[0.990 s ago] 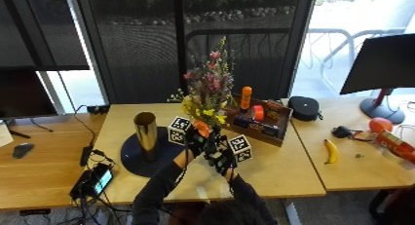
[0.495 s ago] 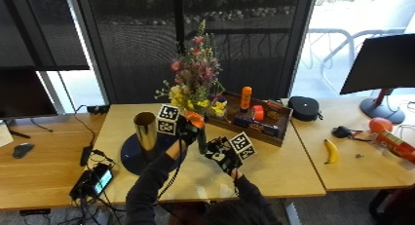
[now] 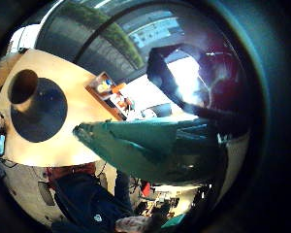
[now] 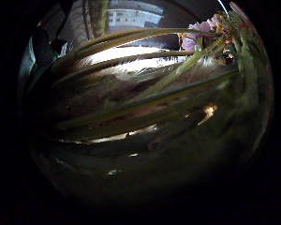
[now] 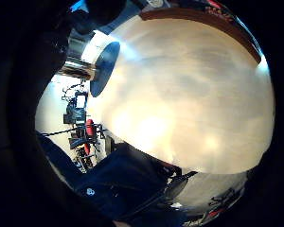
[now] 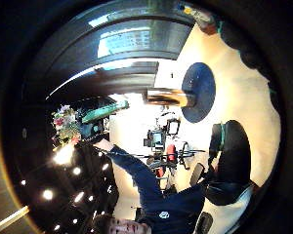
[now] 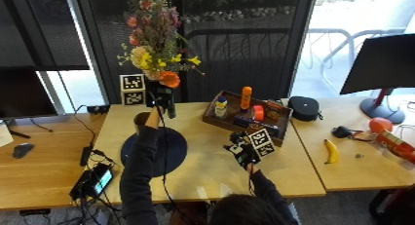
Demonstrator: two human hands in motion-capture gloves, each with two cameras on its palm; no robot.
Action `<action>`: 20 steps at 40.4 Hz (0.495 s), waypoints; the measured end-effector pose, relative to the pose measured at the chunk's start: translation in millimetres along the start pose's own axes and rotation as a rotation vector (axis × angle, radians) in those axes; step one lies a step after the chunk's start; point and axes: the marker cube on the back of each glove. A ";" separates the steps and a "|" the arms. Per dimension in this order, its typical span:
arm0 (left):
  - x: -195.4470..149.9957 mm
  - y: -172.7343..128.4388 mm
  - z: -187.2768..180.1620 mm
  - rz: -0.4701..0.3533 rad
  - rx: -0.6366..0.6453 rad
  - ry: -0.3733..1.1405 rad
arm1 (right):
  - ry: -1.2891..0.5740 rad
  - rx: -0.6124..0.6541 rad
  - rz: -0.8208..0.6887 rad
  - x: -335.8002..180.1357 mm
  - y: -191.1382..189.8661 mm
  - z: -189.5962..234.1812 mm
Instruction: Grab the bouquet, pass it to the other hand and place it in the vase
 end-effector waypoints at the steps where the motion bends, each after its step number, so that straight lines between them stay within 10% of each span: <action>1: 2.1 -4.2 -4.8 -0.002 0.008 0.000 | 0.000 0.007 0.004 2.3 -1.8 -2.3; 20: -44.1 -80.1 -82.2 -0.058 0.118 -0.059 | 0.174 0.141 -0.016 5.0 -23.1 -7.2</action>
